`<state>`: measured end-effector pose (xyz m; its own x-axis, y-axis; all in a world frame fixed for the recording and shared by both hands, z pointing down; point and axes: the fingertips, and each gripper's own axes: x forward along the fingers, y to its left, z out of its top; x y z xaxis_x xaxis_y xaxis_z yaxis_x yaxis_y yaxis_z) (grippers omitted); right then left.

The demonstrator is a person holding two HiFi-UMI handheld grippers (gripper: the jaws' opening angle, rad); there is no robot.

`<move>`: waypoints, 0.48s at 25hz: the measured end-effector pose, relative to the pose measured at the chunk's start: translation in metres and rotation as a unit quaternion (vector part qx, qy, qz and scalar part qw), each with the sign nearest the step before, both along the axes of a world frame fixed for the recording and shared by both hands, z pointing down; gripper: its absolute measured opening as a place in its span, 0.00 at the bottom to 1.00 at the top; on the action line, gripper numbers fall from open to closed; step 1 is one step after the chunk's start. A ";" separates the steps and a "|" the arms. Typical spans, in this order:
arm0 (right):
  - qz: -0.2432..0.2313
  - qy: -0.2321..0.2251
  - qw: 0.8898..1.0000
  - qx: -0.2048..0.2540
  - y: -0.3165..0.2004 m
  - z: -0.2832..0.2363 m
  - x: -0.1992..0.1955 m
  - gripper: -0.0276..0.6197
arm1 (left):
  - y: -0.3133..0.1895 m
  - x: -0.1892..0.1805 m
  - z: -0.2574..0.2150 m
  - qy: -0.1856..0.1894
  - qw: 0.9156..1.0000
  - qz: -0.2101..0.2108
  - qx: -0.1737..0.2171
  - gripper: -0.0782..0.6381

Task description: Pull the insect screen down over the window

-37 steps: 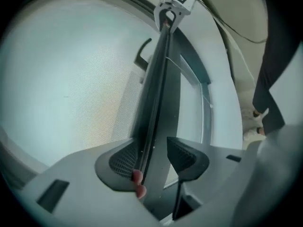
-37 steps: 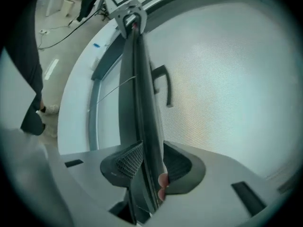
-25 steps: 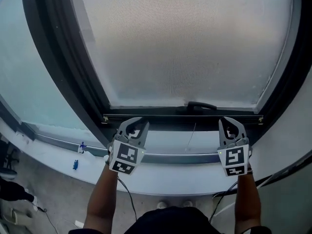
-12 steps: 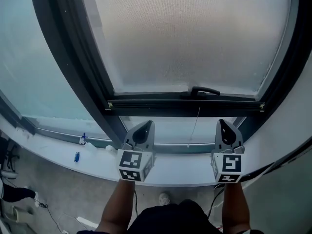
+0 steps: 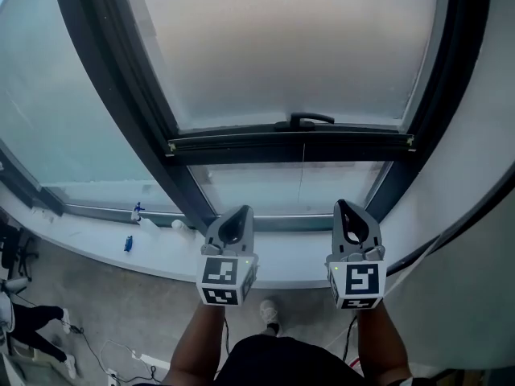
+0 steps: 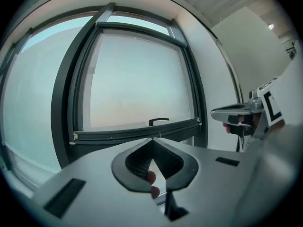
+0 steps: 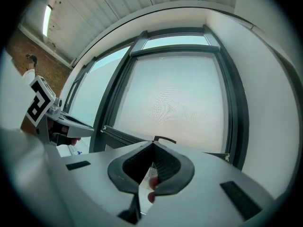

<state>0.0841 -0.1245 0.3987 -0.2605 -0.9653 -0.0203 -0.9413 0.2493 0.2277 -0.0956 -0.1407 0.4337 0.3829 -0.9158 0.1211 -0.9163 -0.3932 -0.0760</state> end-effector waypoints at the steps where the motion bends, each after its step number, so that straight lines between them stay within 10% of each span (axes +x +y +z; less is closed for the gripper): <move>1: -0.002 -0.004 1.000 -0.002 0.012 0.002 0.004 0.05 | 0.013 0.007 0.000 0.001 1.000 0.001 0.003 0.11; 12: -0.030 -0.037 0.999 -0.017 0.124 0.017 0.027 0.05 | 0.134 0.061 0.005 0.003 1.000 0.021 0.007 0.11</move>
<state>0.1110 -0.0004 0.4158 -0.3164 -0.9486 -0.0090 -0.9384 0.3116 0.1493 -0.0350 -0.0067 0.4382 0.4215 -0.9005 0.1068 -0.8996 -0.4301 -0.0758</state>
